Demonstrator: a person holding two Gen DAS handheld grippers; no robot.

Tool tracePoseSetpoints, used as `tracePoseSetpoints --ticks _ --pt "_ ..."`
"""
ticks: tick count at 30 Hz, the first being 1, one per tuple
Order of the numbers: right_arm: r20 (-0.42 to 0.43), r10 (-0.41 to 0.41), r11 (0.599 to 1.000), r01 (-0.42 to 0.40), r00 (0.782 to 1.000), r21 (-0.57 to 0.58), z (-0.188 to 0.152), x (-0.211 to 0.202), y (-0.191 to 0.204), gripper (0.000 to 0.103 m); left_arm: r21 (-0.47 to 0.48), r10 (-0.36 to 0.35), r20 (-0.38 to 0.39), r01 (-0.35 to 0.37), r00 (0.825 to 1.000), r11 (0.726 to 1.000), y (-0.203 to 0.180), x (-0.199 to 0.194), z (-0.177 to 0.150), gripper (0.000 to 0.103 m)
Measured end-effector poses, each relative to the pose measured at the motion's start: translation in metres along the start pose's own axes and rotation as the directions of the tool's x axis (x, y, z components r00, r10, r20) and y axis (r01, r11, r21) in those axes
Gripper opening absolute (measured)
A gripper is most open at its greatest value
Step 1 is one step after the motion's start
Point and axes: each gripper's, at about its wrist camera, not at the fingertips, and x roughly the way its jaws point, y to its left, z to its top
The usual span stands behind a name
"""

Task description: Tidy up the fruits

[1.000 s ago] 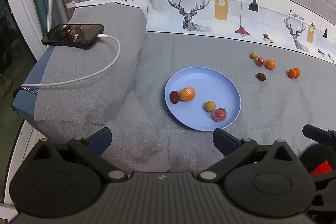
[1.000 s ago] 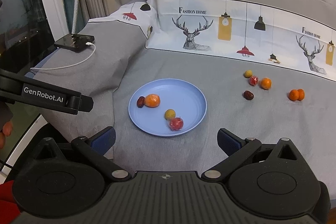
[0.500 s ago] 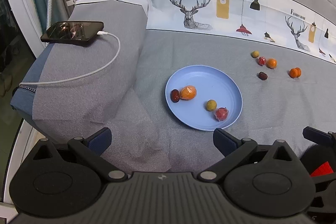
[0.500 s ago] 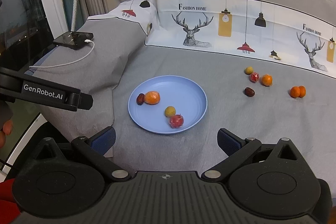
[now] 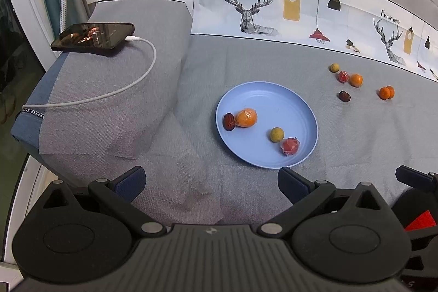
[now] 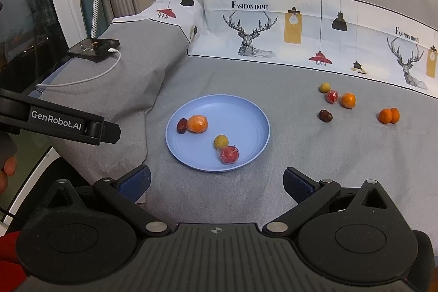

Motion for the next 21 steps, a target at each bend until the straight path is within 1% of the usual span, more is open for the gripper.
tracePoseSetpoints --ticks 12,21 --pt "-0.013 0.002 1.000 -0.002 1.000 0.018 -0.001 0.007 -0.002 0.102 0.002 0.004 -0.015 -0.004 1.000 1.000 -0.002 0.006 0.003 0.103" --pt "-0.015 -0.003 0.999 0.004 1.000 0.053 -0.002 0.011 -0.011 0.102 0.015 0.006 -0.023 -0.006 1.000 1.000 -0.009 0.011 0.011 0.103"
